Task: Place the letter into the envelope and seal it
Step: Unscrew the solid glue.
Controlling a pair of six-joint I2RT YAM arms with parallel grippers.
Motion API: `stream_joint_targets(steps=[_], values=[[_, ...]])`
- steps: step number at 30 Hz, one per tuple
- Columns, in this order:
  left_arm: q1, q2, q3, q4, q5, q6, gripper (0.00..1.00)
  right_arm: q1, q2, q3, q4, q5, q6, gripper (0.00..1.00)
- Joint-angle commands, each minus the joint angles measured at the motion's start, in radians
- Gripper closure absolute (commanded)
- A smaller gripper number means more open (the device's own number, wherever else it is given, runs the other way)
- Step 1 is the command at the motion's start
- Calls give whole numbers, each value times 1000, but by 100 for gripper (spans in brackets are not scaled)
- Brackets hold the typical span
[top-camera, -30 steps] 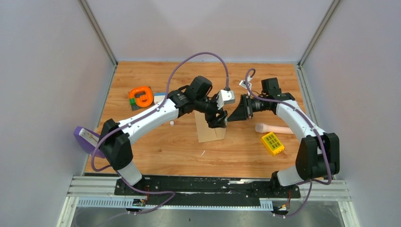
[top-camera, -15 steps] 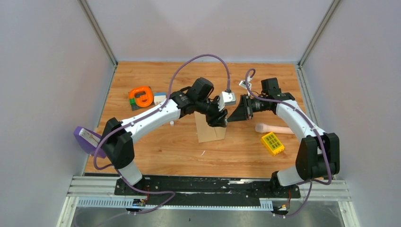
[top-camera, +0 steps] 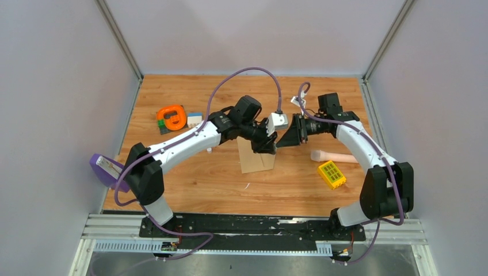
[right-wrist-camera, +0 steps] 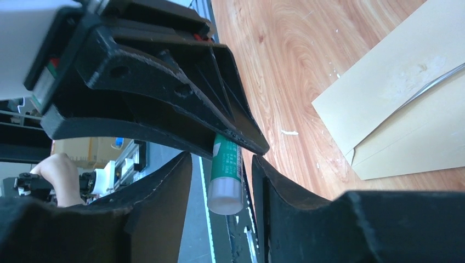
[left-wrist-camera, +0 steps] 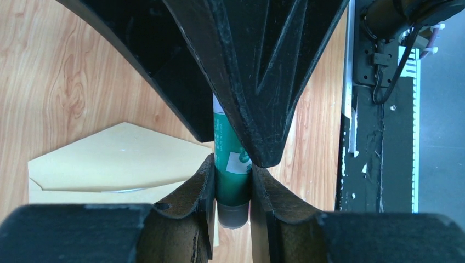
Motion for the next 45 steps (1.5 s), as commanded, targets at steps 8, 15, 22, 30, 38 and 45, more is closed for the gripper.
stream_joint_targets(steps=[8, 15, 22, 30, 38, 45], values=[[-8, -28, 6, 33, -119, 19, 99, -166, 12, 111, -109, -41, 69, 43], [-17, -25, -6, 71, -259, 32, 100, -167, 78, 86, -188, -55, 49, 46], [-46, -16, -10, 76, -314, 48, 100, -162, 166, 106, -193, -126, 90, 46], [-88, 16, 19, 56, -339, 54, 100, -130, 223, 119, -194, -139, 96, 56], [-95, 29, 26, 51, -343, 57, 100, -127, 210, 114, -196, -147, 83, 77], [-95, 21, 24, 47, -319, 43, 100, -128, 184, 125, -217, -117, 38, 84]])
